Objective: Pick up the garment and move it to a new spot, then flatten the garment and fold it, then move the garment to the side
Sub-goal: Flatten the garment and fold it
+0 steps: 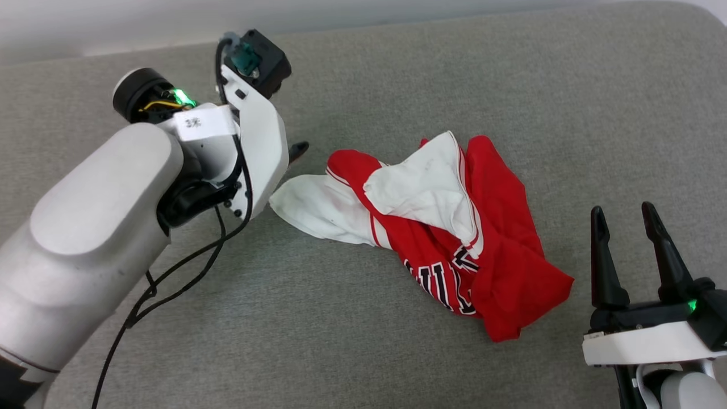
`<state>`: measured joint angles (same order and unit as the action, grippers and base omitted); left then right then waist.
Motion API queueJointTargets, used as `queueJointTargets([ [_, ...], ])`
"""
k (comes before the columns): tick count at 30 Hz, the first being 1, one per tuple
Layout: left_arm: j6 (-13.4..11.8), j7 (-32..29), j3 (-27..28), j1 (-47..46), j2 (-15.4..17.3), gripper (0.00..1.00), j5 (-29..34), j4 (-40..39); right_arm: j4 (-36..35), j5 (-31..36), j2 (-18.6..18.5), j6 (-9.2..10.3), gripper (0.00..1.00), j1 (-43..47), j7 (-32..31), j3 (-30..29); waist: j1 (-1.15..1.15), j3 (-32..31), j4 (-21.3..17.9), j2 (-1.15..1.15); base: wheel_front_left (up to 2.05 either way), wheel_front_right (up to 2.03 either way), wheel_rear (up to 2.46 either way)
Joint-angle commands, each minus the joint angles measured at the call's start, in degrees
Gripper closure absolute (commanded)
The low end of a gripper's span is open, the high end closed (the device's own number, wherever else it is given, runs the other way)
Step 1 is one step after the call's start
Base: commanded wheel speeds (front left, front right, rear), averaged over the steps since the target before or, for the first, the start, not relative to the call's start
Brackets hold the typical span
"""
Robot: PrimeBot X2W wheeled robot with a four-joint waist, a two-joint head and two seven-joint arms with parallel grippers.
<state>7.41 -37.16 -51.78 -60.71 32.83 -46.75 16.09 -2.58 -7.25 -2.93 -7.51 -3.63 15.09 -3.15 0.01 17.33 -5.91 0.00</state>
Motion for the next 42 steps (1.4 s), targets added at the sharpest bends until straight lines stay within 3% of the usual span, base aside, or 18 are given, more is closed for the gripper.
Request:
queueJointTargets([
  [1, -0.01, -2.04, -1.92, -1.29, 0.9, 0.0, -1.68, 0.28, -0.27, -0.24, 0.09, 0.04, 0.0, -1.05, 0.12, 0.18, -0.01, 1.65, -1.26, 0.0, 0.0, 0.0, 0.0],
  [10, 0.0, -9.41, -12.88, -4.5, 3.92, 0.0, -8.56, 3.26, -0.45, -1.46, 0.09, 0.04, 0.0, -3.27, 0.12, 0.64, -0.01, 5.46, -4.02, 0.0, 0.0, 0.0, 0.0],
  [17, 0.0, -11.22, -20.79, -2.72, 5.76, 0.0, -11.02, 4.23, -0.3, -2.41, 0.09, 0.04, 0.0, -3.78, 0.12, 0.55, -0.01, 6.82, -5.01, 0.0, 0.0, 0.0, 0.0],
  [18, 0.0, -10.79, -21.09, -2.64, 5.71, 0.06, -11.54, 4.18, -0.26, -2.44, 0.09, 0.04, 0.0, -3.81, 0.12, 0.46, -0.01, 6.83, -4.92, 0.0, 0.0, 0.0, 0.0],
  [19, 0.0, -10.32, -21.26, -2.79, 5.55, 0.65, -11.73, 4.09, -0.16, -2.42, 0.09, 0.04, 0.0, -3.84, 0.12, 0.26, -0.01, 6.76, -4.7, 0.0, 0.0, 0.0, 0.0],
  [20, 0.0, -9.74, -21.39, -3.14, 5.46, 1.0, -11.81, 3.97, -0.04, -2.34, 0.09, 0.04, 0.0, -3.91, 0.12, 0.24, -0.01, 6.6, -4.46, 0.0, 0.0, 0.0, 0.0],
  [25, 0.0, -5.21, -21.18, -6.27, 5.41, 1.0, -13.11, 3.22, 0.22, -1.65, 0.09, 0.04, 0.0, -3.49, 0.12, -0.34, -0.01, 4.54, -2.3, 0.0, 0.0, 0.0, 0.0],
  [31, 0.0, -1.83, -21.25, -7.21, 8.54, 1.0, -15.23, 1.08, 0.81, -0.76, 0.09, 0.04, 0.0, -2.08, 0.12, -0.72, -0.01, 1.12, 1.03, 0.0, 0.0, 0.0, 0.0],
  [37, 0.0, -1.59, -21.44, -2.72, 13.27, 1.0, -17.61, 1.67, 0.84, -0.23, 0.08, 0.04, 0.0, -1.29, 0.11, -0.61, -0.01, -0.41, 2.96, 0.0, 0.0, 0.0, 0.0],
  [42, 0.0, 0.18, -21.42, 2.47, 14.49, 1.0, -19.58, 6.29, 0.91, 0.26, 0.09, 0.04, 0.0, -1.25, 0.11, -0.52, -0.01, -0.5, 3.29, 0.0, 0.0, 0.0, 0.0],
])
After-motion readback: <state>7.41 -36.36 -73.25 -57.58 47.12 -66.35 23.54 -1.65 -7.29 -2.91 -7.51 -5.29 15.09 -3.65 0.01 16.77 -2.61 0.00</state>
